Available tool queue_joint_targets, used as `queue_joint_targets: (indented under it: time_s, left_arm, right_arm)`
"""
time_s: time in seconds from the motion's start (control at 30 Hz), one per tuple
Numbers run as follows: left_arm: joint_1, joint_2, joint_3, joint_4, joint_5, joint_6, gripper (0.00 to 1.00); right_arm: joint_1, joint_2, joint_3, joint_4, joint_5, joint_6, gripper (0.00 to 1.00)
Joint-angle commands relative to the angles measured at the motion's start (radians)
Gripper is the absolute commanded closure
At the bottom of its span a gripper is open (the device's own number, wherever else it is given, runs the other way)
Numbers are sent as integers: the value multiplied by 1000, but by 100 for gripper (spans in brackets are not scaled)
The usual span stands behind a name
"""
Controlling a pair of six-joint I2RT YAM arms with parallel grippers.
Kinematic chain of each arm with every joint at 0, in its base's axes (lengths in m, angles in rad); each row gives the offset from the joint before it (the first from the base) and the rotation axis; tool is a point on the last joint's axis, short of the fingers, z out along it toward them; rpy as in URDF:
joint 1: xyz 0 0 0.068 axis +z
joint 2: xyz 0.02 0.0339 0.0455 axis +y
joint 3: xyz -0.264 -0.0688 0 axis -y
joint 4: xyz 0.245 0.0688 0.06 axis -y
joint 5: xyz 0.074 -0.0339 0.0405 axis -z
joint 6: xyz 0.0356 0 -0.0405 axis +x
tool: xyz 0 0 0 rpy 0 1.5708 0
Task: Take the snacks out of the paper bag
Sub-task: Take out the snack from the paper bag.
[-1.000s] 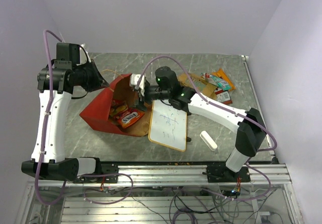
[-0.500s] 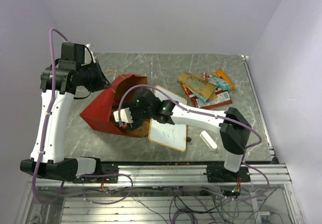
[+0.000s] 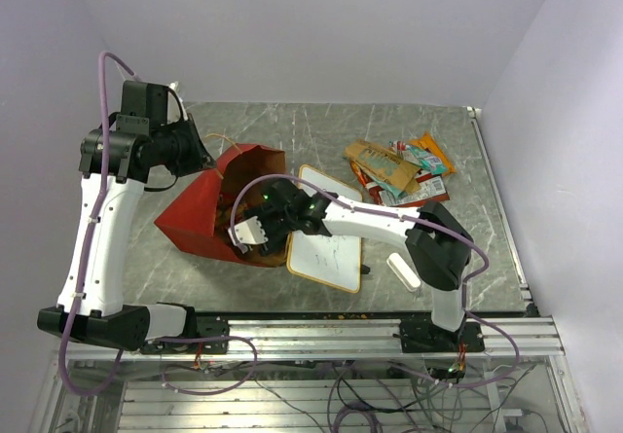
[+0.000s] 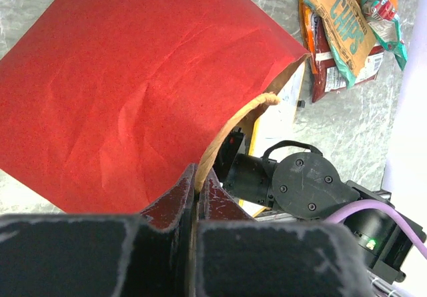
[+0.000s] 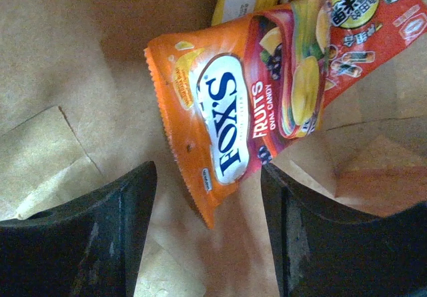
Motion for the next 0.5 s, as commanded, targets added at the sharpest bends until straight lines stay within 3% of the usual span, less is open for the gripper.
queue_joint_targets:
  time_s: [0.0, 0.2, 0.47]
  left_arm:
    - [-6, 2, 28, -1, -23, 11, 93]
    - [-6, 10, 38, -9, -36, 15, 93]
    - [-6, 18, 59, -16, -54, 19, 93]
  right_arm:
    - [-1, -3, -36, 32, -11, -13, 36]
    - [-11, 75, 31, 70, 9, 50, 50]
    - [-14, 138, 53, 129, 26, 48, 59]
